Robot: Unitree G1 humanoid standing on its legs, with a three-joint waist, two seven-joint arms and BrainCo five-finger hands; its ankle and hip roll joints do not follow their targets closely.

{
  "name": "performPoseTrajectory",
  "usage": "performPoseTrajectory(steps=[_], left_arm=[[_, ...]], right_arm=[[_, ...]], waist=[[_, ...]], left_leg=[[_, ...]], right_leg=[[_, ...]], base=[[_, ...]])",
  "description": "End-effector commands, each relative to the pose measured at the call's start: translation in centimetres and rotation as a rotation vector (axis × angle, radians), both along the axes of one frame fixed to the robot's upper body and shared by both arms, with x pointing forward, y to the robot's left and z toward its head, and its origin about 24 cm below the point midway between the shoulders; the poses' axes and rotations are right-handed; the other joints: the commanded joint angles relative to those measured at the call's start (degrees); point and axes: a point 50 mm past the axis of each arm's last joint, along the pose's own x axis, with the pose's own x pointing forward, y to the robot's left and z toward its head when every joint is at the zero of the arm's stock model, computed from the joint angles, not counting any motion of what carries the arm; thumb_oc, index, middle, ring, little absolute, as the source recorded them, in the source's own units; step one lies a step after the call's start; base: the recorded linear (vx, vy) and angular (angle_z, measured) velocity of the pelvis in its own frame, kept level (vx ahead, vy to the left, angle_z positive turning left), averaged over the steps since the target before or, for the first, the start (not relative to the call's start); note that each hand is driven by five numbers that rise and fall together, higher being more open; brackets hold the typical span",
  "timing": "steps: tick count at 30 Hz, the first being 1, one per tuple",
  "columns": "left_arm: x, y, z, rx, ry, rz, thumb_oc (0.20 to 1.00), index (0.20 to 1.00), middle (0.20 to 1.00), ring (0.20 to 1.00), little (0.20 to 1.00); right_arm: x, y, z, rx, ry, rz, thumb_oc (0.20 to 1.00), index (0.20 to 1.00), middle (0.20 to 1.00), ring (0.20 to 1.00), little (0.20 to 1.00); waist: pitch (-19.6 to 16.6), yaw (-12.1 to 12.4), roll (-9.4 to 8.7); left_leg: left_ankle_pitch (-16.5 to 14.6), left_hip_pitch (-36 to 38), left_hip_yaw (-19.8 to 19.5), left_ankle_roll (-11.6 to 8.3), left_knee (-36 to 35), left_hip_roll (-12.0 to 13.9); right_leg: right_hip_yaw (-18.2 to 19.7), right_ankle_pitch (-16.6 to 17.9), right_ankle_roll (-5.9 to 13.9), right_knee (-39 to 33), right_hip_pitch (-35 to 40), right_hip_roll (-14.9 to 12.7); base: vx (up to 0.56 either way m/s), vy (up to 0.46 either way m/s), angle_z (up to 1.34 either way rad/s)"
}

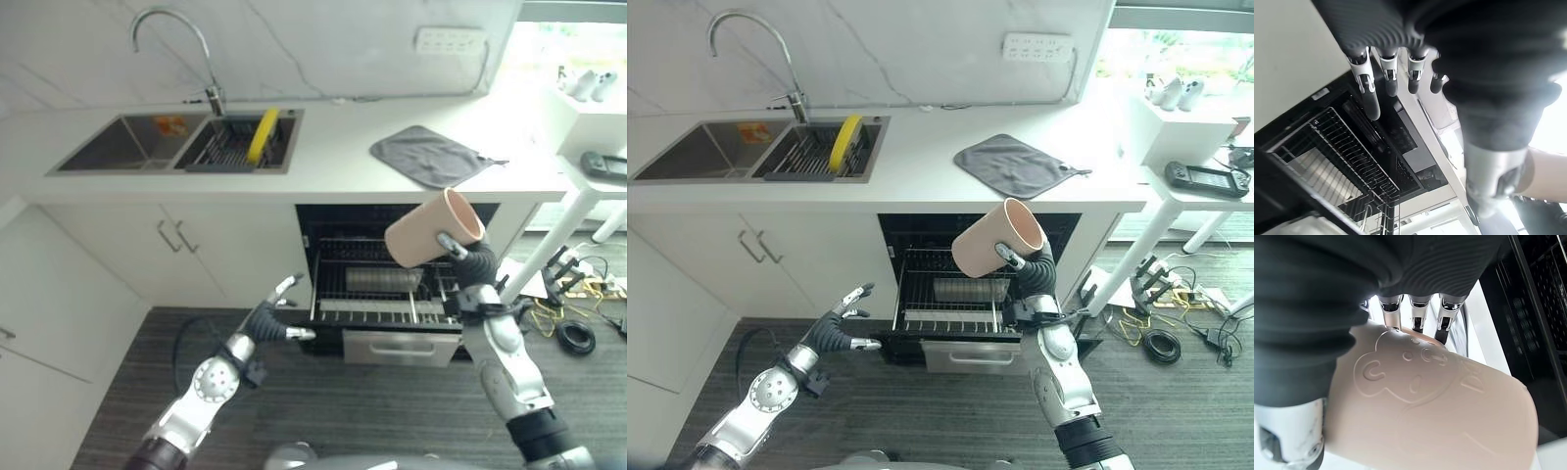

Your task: Place the dishes in the dishwasher.

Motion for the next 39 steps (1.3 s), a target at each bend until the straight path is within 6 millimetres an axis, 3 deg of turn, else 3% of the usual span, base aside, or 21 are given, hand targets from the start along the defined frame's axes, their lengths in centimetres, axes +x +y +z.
performPoseTrajectory(steps=[1, 11, 17, 19, 20, 21, 22, 23, 24, 25, 29, 30, 31, 33, 34, 36, 39], left_arm=[[1.6, 0.2, 3.2, -0.01, -0.178, 0.02, 1.0, 1.0, 1.0, 1.0, 1.0], [1.1, 0.6, 2.6, 0.013, -0.175, 0.09, 1.0, 1.0, 1.0, 1.0, 1.0], [0.3, 1.2, 1.9, 0.062, -0.153, 0.119, 1.0, 1.0, 1.0, 1.0, 1.0], [0.2, 1.0, 1.8, 0.069, -0.147, 0.086, 1.0, 1.0, 1.0, 1.0, 1.0], [0.2, 0.7, 1.9, 0.069, -0.143, 0.066, 1.0, 1.0, 1.0, 1.0, 1.0], [0.3, -0.1, 1.7, 0.07, -0.142, 0.03, 1.0, 1.0, 1.0, 1.0, 1.0], [0.5, -0.3, 1.7, 0.075, -0.141, 0.013, 1.0, 1.0, 1.0, 1.0, 1.0], [0.8, -0.5, 1.6, 0.096, -0.12, -0.04, 1.0, 1.0, 1.0, 1.0, 1.0], [0.7, -1.0, 1.7, 0.12, -0.107, -0.108, 1.0, 1.0, 1.0, 1.0, 1.0], [0.4, -1.4, 1.8, 0.143, -0.105, -0.157, 1.0, 1.0, 1.0, 1.0, 1.0], [0.3, -1.8, 1.8, 0.184, -0.092, -0.224, 1.0, 1.0, 1.0, 1.0, 1.0], [0.2, -1.8, 1.5, 0.212, -0.094, -0.232, 1.0, 1.0, 1.0, 1.0, 1.0], [0.2, -1.7, 1.5, 0.223, -0.095, -0.233, 1.0, 1.0, 1.0, 1.0, 1.0], [0.6, -1.4, 2.2, 0.242, -0.135, -0.231, 1.0, 1.0, 1.0, 1.0, 1.0], [0.7, -1.0, 2.4, 0.259, -0.12, -0.223, 1.0, 1.0, 1.0, 1.0, 1.0], [0.8, -0.6, 2.3, 0.22, -0.108, -0.188, 1.0, 1.0, 1.0, 1.0, 1.0], [0.6, -1.0, 2.2, 0.218, -0.117, -0.203, 1.0, 1.0, 1.0, 1.0, 1.0]], right_arm=[[1.0, 0.1, 3.7, 0.037, -0.172, 0.015, 0.2, 0.2, 0.2, 0.2, 0.2], [0.9, 0.8, 3.3, 0.019, -0.131, 0.097, 0.2, 0.2, 0.2, 0.2, 0.2], [0.5, 1.3, 2.2, 0.001, -0.072, 0.162, 0.2, 0.2, 0.2, 0.2, 0.2], [0.6, 1.4, 2.1, 0.003, -0.064, 0.143, 0.2, 0.2, 0.2, 0.2, 0.2], [0.7, 1.5, 2.0, 0.0, -0.061, 0.131, 0.2, 0.2, 0.2, 0.2, 0.2], [0.4, 1.8, 1.8, -0.005, -0.058, 0.107, 0.2, 0.2, 0.2, 0.2, 0.2], [0.3, 1.7, 1.7, -0.004, -0.054, 0.1, 0.2, 0.2, 0.2, 0.2, 0.2], [0.0, 1.3, 1.3, 0.006, -0.041, 0.094, 0.2, 0.2, 0.2, 0.2, 0.2], [-0.3, 0.8, 1.2, -0.004, -0.039, 0.088, 0.2, 0.2, 0.2, 0.2, 0.2], [-0.4, 0.6, 1.2, -0.01, -0.041, 0.079, 0.2, 0.2, 0.2, 0.2, 0.2], [-0.1, -0.1, 1.4, -0.002, -0.058, 0.047, 0.2, 0.2, 0.2, 0.2, 0.2], [-0.2, -0.2, 1.3, 0.011, -0.06, 0.049, 0.2, 0.2, 0.2, 0.2, 0.2], [-0.2, -0.3, 1.3, 0.017, -0.06, 0.047, 0.2, 0.2, 0.2, 0.2, 0.2], [-0.3, -0.3, 1.5, 0.028, -0.084, 0.062, 0.2, 0.2, 0.2, 0.2, 0.2], [-0.2, -0.4, 1.4, 0.011, -0.079, 0.065, 0.2, 0.2, 0.2, 0.2, 0.2], [-0.1, 0.0, 1.4, 0.023, -0.073, 0.073, 0.2, 0.2, 0.2, 0.2, 0.2], [-0.1, -0.1, 1.6, 0.029, -0.092, 0.058, 0.2, 0.2, 0.2, 0.2, 0.2]], waist=[[-1.2, 0.1, -2.13], [-1.4, -1.6, -0.93], [-0.7, -1.4, -0.51], [-0.5, -1.7, 0.57], [-0.4, -2.1, 1.42], [0.1, -3.3, 1.7], [0.1, -3.9, 1.53], [0.3, -4.0, 1.07], [0.3, -3.9, 0.85], [0.6, -3.6, 0.95], [1.7, -2.0, 0.89], [2.3, -2.2, 0.77], [2.4, -2.3, 0.43], [3.0, -1.8, -0.48], [3.1, -1.7, -0.6], [3.1, -1.1, -0.75], [3.5, -0.8, -0.52]], left_leg=[[-6.3, -2.7, 0.0, 1.02, 8.9, 0.4], [-3.9, -5.5, 1.5, -0.73, 15.4, 3.1], [-1.9, -12.6, -1.6, -0.44, 29.7, 1.4], [-0.7, -12.3, -0.2, -0.64, 23.7, 2.7], [1.3, -10.8, 2.3, -1.18, 15.5, 3.8], [6.4, -11.0, 4.8, -2.47, 12.5, 7.2], [4.3, -9.6, 5.5, -3.02, 10.9, 7.5], [0.9, -6.6, 6.7, -1.13, 5.4, 5.0], [-0.9, -5.1, 5.7, -1.06, 4.2, 3.2], [-1.1, -5.3, 5.5, -0.03, 4.4, 2.2], [-3.8, -7.8, 2.5, 1.85, 7.6, -0.2], [-4.2, -7.9, 1.3, 3.06, 7.6, -1.1], [-4.4, -7.7, 0.9, 3.43, 7.2, -1.7], [-4.9, -8.3, 0.8, 3.62, 7.5, -1.3], [-4.7, -8.6, 1.1, 3.44, 7.8, -0.5], [-4.4, -7.8, 2.4, 1.89, 7.2, 1.5], [-2.4, -8.1, 2.7, 1.11, 5.7, 2.7]], right_leg=[[0.8, -5.9, -1.52, 4.6, -0.5, -0.8], [0.3, -8.1, -4.07, 5.8, -1.3, 0.6], [2.4, -10.6, -6.37, 8.4, -1.8, 2.0], [1.4, -10.9, -5.88, 8.5, -1.8, 2.4], [0.0, -10.9, -5.18, 8.4, -1.6, 2.2], [-0.9, -10.7, -5.13, 8.1, -1.1, 1.9], [-1.9, -11.6, -4.25, 8.8, -0.8, 0.7], [-4.2, -10.0, -2.36, 9.9, -1.8, -2.2], [-4.5, -10.3, -1.14, 10.5, -1.8, -3.4], [-5.4, -9.9, -1.21, 11.4, -2.6, -3.9], [-4.5, -13.8, -2.19, 18.8, -4.9, -3.1], [-2.7, -14.1, -1.44, 23.5, -7.5, -3.6], [-1.7, -13.6, -0.79, 22.1, -7.9, -4.5], [-1.5, -9.3, 1.5, 16.3, -7.3, -7.6], [-1.4, -7.4, 1.56, 14.8, -7.6, -8.1], [-2.8, -6.6, 2.63, 10.6, -5.6, -8.0], [-3.5, -4.4, 2.7, 7.5, -5.3, -7.9]], base=[[0.19, -0.214, -0.13], [0.1, -0.104, -0.17], [0.1, -0.021, -0.17], [0.08, 0.238, 0.03], [0.1, 0.425, 0.1], [0.12, 0.45, 0.4], [0.09, 0.591, 0.76], [0.15, 0.574, 0.63], [0.09, 0.605, 0.45], [0.1, 0.418, 0.03], [0.05, 0.196, 0.01], [0.04, 0.012, 0.19], [0.0, -0.114, 0.13], [0.0, -0.281, 0.29], [0.07, -0.333, 0.36], [0.1, -0.275, 0.26], [0.01, -0.112, -0.01]])
